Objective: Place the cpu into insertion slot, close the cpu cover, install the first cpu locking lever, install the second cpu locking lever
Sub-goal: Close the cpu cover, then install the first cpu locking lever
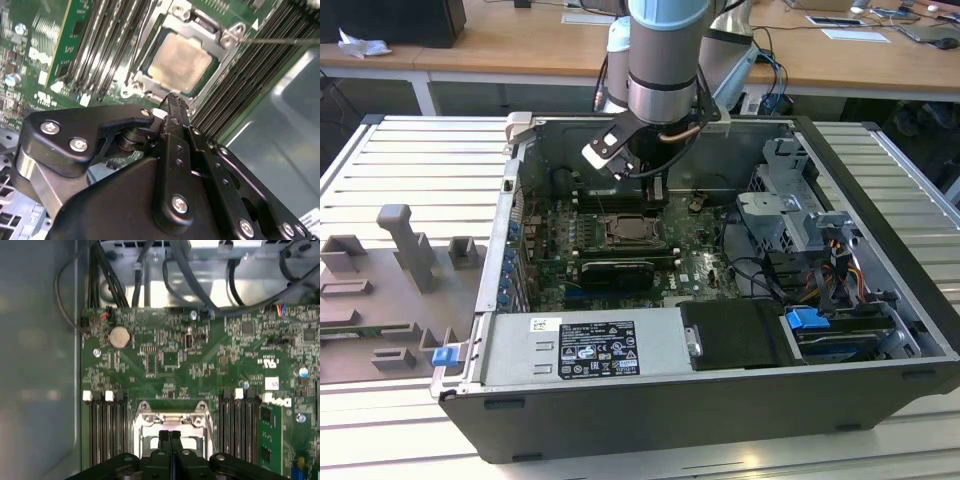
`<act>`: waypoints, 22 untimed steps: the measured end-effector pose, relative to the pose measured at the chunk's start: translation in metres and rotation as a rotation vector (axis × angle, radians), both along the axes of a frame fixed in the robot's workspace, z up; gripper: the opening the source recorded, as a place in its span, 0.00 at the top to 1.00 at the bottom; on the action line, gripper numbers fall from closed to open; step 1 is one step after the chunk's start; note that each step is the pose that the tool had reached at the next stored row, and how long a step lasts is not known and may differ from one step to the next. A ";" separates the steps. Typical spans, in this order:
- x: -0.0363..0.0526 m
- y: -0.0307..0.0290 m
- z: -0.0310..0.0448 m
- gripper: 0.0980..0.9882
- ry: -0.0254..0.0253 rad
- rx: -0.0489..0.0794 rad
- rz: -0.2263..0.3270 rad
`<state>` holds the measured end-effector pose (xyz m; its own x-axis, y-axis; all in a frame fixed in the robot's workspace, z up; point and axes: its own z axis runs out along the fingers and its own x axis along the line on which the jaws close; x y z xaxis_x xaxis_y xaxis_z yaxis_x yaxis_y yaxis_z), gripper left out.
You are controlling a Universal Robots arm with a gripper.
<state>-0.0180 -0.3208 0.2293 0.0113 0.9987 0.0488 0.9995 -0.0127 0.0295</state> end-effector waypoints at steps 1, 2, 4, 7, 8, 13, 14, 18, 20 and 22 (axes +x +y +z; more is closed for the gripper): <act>-0.0048 0.0002 -0.0004 0.99 0.0007 0.000 0.000; -0.0063 0.0003 -0.0005 0.99 0.0007 0.000 0.000; -0.0081 0.0003 -0.0007 0.99 0.0007 0.000 0.000; -0.0091 0.0004 -0.0009 0.99 0.0007 0.000 0.000; -0.0100 0.0004 -0.0010 0.99 0.0007 0.000 0.000; -0.0108 0.0004 -0.0010 0.99 0.0007 0.000 0.000; -0.0108 0.0004 -0.0010 0.99 0.0007 0.000 0.000; -0.0108 0.0004 -0.0010 0.99 0.0007 0.001 0.000; -0.0109 0.0003 -0.0005 0.99 0.0008 0.000 0.000; -0.0108 0.0003 0.0031 0.99 0.0007 0.001 0.000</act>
<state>-0.0289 -0.3205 0.2324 0.0111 0.9987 0.0493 0.9995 -0.0125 0.0288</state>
